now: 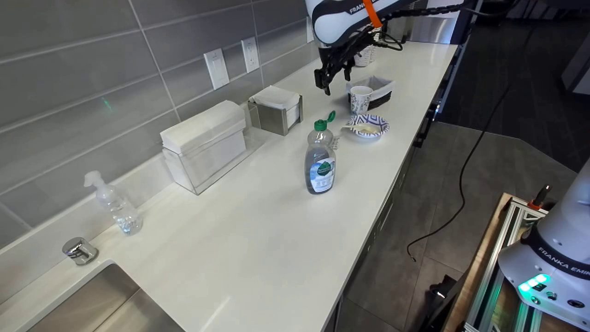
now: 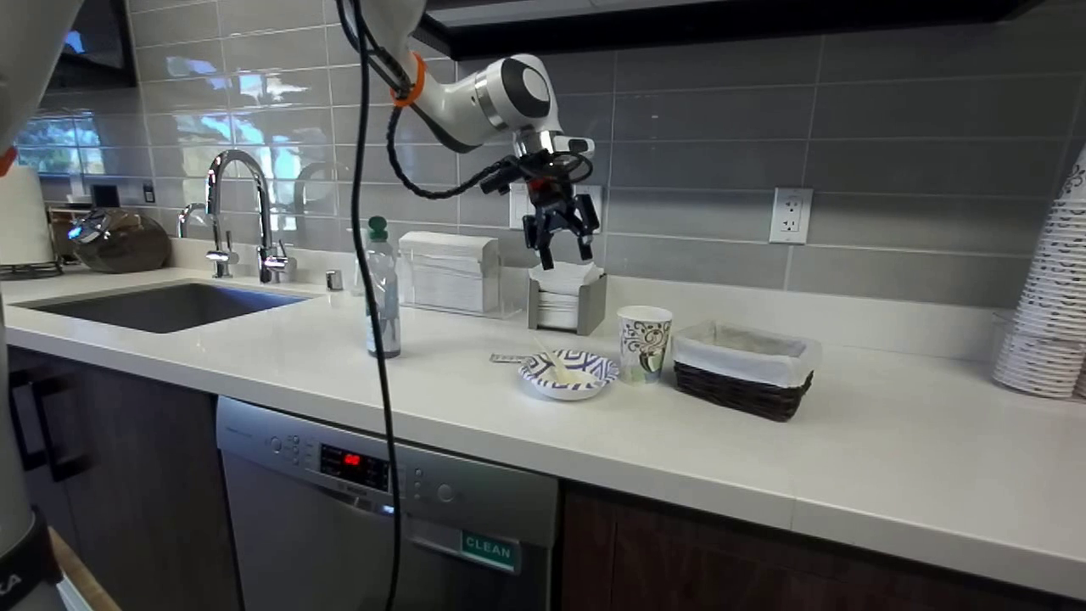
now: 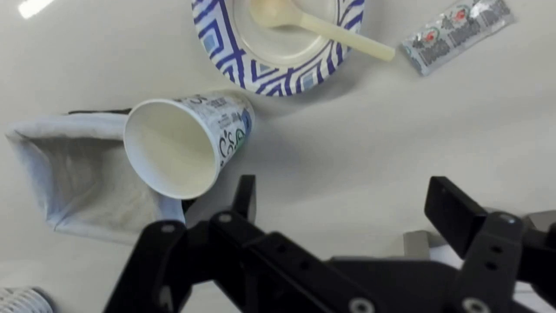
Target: Remove the plastic spoon from the paper cup and put it on the plate
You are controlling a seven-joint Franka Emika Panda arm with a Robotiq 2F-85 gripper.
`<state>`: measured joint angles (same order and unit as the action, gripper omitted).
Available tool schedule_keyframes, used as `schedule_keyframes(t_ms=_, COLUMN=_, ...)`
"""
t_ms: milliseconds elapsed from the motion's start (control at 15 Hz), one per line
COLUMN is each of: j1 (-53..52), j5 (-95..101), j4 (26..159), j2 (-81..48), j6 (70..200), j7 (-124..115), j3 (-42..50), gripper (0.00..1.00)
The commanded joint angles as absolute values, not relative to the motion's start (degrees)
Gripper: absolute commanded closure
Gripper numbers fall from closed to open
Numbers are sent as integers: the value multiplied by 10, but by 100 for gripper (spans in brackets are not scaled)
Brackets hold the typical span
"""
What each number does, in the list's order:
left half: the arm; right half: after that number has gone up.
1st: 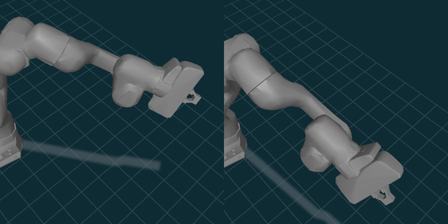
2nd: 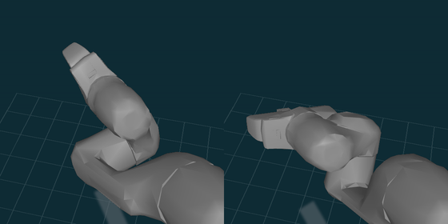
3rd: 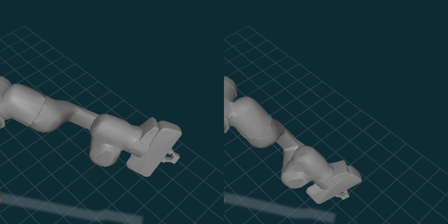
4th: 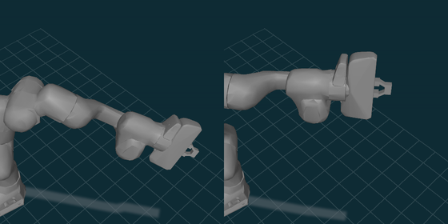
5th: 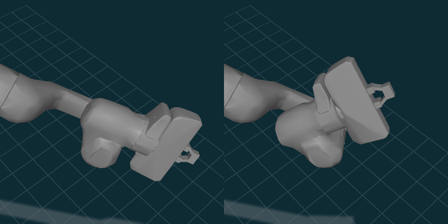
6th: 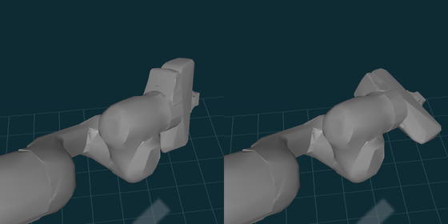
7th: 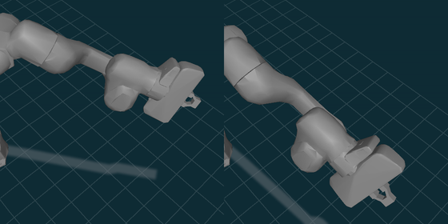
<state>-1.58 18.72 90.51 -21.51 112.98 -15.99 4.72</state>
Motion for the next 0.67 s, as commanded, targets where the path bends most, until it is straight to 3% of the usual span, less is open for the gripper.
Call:
schedule_keyframes(t_ms=0, j1=4, j5=153, j4=1043, j2=-122, j6=1271, j7=-109, j3=35, gripper=0)
schedule_keyframes(t_ms=333, j1=35, j5=46, j4=1174, j2=9, j6=1406, j7=39, j3=29, gripper=0)
schedule_keyframes(t_ms=600, j1=33, j5=-141, j4=1197, j2=119, j6=1333, j7=202, j3=47, gripper=0)
